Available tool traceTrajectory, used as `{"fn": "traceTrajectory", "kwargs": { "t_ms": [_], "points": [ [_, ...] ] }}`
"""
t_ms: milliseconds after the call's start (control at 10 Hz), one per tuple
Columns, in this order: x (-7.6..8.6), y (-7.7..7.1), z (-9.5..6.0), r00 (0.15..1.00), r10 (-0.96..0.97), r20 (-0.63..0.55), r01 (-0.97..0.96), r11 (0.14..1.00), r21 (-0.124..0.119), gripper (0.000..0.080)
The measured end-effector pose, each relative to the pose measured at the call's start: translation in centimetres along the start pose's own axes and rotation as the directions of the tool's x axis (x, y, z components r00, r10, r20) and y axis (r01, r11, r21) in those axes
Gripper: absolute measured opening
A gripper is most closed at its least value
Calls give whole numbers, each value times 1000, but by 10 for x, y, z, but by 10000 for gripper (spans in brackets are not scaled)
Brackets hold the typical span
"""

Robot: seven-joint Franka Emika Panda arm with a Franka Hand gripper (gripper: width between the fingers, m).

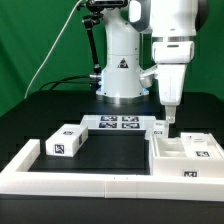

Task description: Assemble cabinet

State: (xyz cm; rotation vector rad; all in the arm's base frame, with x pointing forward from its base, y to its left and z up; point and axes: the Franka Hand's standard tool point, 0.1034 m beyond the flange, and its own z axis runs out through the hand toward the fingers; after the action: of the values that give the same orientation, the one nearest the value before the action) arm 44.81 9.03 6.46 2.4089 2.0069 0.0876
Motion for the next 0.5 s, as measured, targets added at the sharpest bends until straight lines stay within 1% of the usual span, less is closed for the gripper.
{"fn": "traceTrajectory", "kwargs": {
  "t_ms": [100, 200, 300, 500],
  "points": [
    [-3, -14, 2, 1000, -7, 1, 7, 1000, 5, 797],
    [-9, -24, 4, 1000, -13, 7, 13, 1000, 17, 797],
    [-8, -21, 3, 1000, -11, 6, 11, 1000, 15, 797],
    [-8, -21, 4, 1000, -11, 5, 11, 1000, 16, 797]
  ]
}}
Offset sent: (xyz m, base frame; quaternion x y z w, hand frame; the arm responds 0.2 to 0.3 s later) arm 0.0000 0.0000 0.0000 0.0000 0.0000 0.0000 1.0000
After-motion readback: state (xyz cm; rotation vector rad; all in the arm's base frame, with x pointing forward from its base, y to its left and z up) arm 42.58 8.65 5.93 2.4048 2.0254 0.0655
